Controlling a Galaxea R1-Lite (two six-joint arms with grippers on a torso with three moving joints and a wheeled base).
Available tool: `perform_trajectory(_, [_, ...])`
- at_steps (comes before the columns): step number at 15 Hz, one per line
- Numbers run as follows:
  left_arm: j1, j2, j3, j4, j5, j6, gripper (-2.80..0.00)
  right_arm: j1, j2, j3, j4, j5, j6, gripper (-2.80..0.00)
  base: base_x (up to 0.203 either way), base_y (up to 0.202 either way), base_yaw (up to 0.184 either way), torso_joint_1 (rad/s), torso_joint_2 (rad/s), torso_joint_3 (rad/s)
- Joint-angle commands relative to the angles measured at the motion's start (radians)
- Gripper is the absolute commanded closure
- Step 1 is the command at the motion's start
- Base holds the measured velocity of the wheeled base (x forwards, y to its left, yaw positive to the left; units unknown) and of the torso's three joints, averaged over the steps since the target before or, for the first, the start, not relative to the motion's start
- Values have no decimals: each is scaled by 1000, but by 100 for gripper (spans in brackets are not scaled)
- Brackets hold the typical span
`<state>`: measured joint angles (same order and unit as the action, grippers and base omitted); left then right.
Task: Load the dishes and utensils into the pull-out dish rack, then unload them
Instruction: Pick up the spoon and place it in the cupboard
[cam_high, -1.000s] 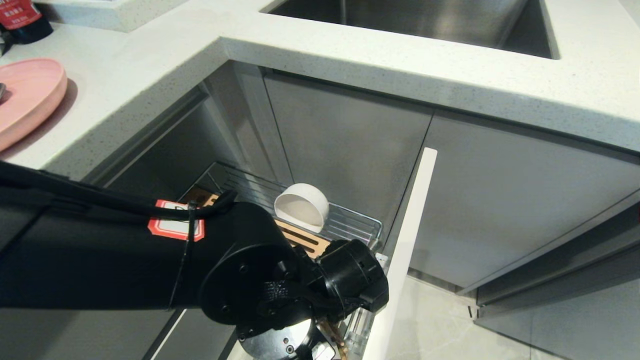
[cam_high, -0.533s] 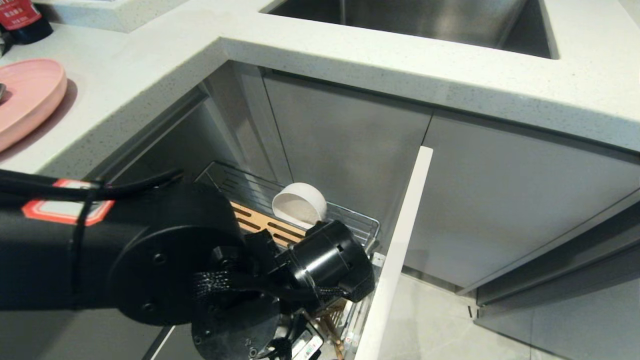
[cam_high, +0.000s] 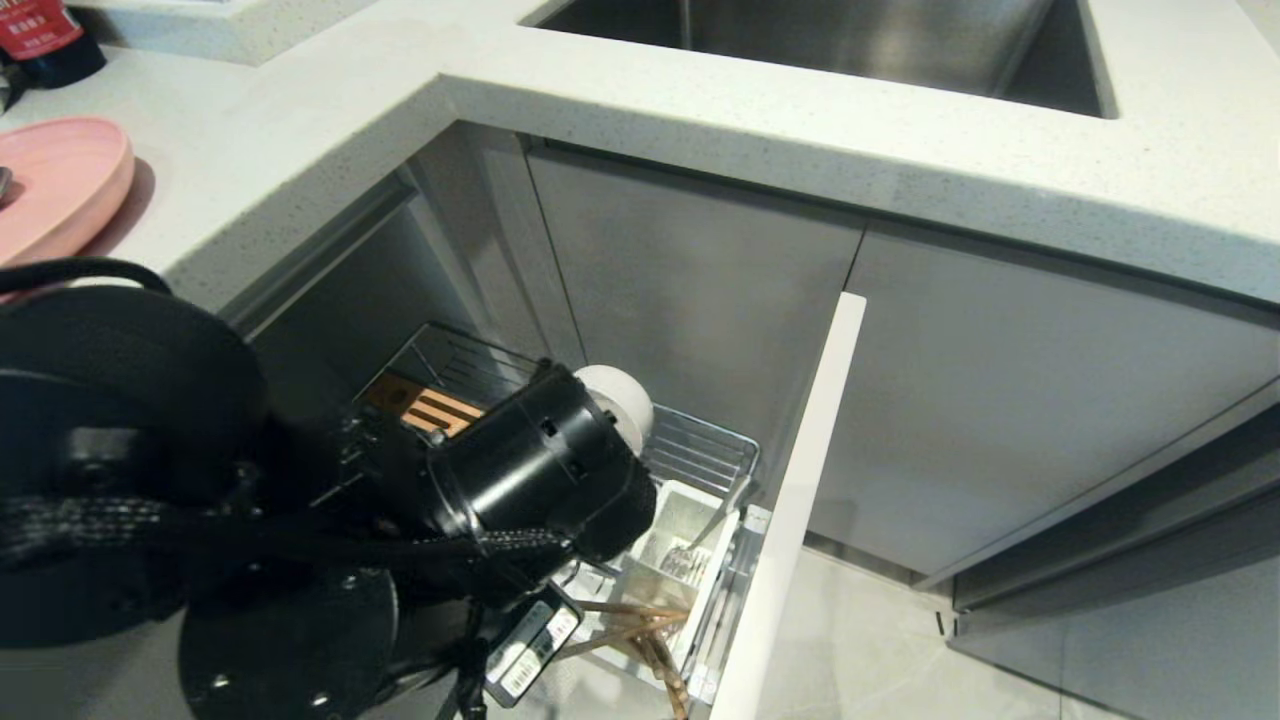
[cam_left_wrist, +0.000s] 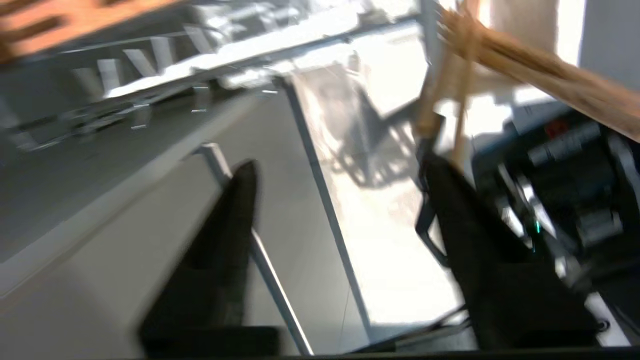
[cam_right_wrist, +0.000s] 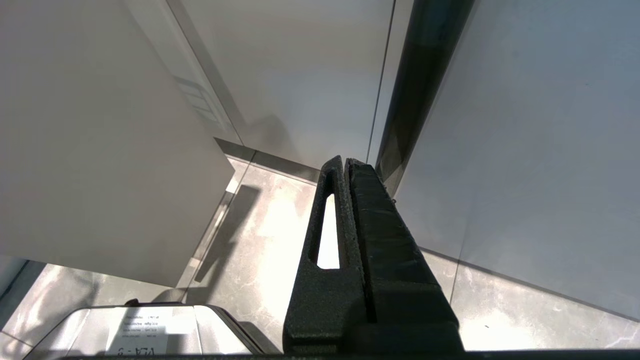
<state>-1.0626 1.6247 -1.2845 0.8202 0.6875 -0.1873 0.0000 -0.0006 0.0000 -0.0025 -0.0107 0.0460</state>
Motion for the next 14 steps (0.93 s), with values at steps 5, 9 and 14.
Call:
perform_trajectory(5, [11,-146,-57,-104,69,-38,0,0,1,0,-1,0,0,0,0,0,0,0,0,0])
perform_trajectory(9, [105,-241,-119,-351,81,-33,0,0,1,0,-1,0,0,0,0,0,0,0,0,0])
perform_trajectory(14, [259,-350,-145,-647,73,29,0,0,1,0,-1,0,0,0,0,0,0,0,0,0])
